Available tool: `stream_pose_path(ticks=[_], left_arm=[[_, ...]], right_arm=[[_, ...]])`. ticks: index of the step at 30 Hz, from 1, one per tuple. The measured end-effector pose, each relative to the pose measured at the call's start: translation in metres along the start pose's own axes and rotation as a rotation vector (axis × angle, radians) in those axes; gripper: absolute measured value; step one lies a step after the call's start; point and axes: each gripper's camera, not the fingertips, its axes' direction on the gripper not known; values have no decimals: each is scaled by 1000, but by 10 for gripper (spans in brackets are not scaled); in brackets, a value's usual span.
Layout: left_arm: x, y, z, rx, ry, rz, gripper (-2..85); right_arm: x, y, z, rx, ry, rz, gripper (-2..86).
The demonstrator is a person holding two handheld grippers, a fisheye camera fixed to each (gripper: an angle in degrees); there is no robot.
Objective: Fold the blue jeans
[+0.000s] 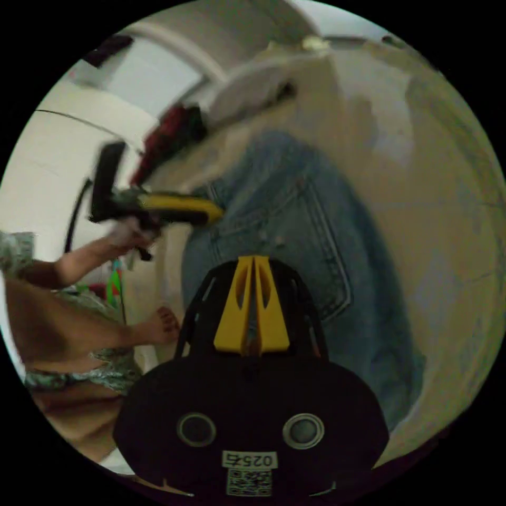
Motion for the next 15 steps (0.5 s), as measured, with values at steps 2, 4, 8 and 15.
stream_pose_path(ticks=[2, 4, 8, 15], left_arm=[[-12, 8, -12, 11, -18, -35, -7], [-16, 24, -27, 118, -49, -79, -4], [-46, 61, -31, 240, -26, -214, 26], [-82, 83, -12, 301, -21, -399, 112]], right_arm=[[-10, 13, -8, 62, -7, 32, -8], [-24, 27, -17, 101, 49, -11, -6], [-54, 90, -53, 342, 46, -4, 27], [-87, 216, -95, 538, -76, 184, 91]])
